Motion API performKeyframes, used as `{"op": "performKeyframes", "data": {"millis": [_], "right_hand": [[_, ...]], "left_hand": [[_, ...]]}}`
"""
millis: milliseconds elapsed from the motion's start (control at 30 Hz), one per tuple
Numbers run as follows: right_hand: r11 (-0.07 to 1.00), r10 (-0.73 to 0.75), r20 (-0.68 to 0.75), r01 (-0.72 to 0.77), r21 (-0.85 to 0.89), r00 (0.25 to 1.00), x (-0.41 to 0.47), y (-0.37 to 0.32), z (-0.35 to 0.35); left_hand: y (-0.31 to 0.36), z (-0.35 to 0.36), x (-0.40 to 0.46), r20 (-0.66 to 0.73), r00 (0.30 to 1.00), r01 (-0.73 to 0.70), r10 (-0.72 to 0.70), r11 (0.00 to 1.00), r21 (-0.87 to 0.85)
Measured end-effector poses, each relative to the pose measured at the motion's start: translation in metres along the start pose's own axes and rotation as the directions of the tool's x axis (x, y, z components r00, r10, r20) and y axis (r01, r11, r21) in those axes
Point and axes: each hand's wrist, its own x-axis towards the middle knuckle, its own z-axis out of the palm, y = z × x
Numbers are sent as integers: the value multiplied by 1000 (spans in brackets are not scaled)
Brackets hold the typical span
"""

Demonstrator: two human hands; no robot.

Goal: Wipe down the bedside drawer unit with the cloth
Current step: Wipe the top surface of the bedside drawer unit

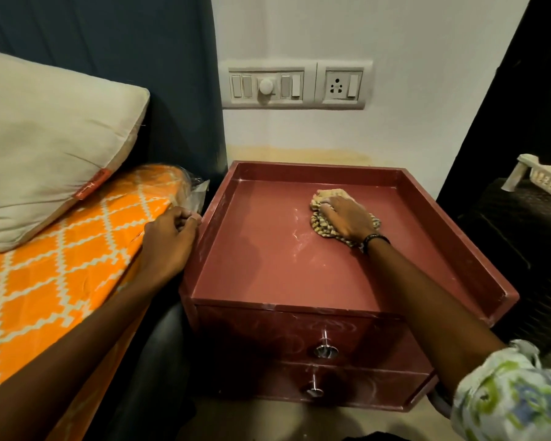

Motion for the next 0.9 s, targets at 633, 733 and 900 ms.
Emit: {"op": "performKeyframes", "data": {"millis": [633,733,900], "right_hand": [[999,2,59,-6,54,998,28,10,1],[980,-141,118,122,155,983,31,-25,8],[928,-286,242,205,311,927,5,-56,14]], "left_hand": [[2,-6,3,39,996,83,-79,988,-131],[1,-7,5,35,997,75,-71,988,-135],[1,-6,5,34,999,46,-43,991,-126]]}}
